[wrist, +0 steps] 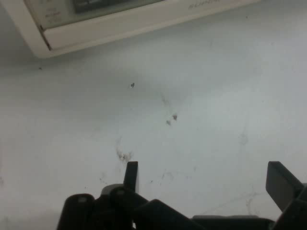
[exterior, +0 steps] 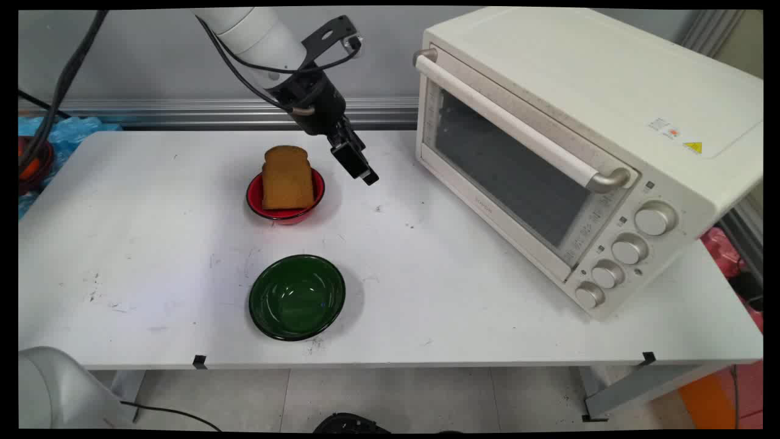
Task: Open the oven
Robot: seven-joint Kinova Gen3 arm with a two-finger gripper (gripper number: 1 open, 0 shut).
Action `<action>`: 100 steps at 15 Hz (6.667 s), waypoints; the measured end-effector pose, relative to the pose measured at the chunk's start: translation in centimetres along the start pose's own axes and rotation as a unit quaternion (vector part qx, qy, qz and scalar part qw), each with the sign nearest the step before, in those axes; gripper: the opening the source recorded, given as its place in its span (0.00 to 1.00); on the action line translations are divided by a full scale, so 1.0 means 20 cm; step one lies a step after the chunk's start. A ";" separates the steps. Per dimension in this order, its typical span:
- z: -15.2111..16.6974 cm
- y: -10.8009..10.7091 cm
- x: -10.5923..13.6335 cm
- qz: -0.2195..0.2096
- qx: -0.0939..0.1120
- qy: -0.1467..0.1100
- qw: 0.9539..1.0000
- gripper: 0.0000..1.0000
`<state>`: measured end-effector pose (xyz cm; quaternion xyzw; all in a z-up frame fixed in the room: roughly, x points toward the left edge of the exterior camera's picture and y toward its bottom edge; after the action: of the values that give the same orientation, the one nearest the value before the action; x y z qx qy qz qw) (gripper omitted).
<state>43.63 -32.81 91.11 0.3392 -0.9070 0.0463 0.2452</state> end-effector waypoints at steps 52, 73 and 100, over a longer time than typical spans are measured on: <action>-0.49 0.51 0.88 -0.104 0.093 0.083 0.987 1.00; -0.06 0.44 0.98 -0.094 0.115 0.061 0.987 0.00; -0.01 0.47 0.70 -0.112 0.109 0.006 0.988 0.00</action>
<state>28.54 -33.90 98.74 0.4633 -0.8513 0.1189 0.2154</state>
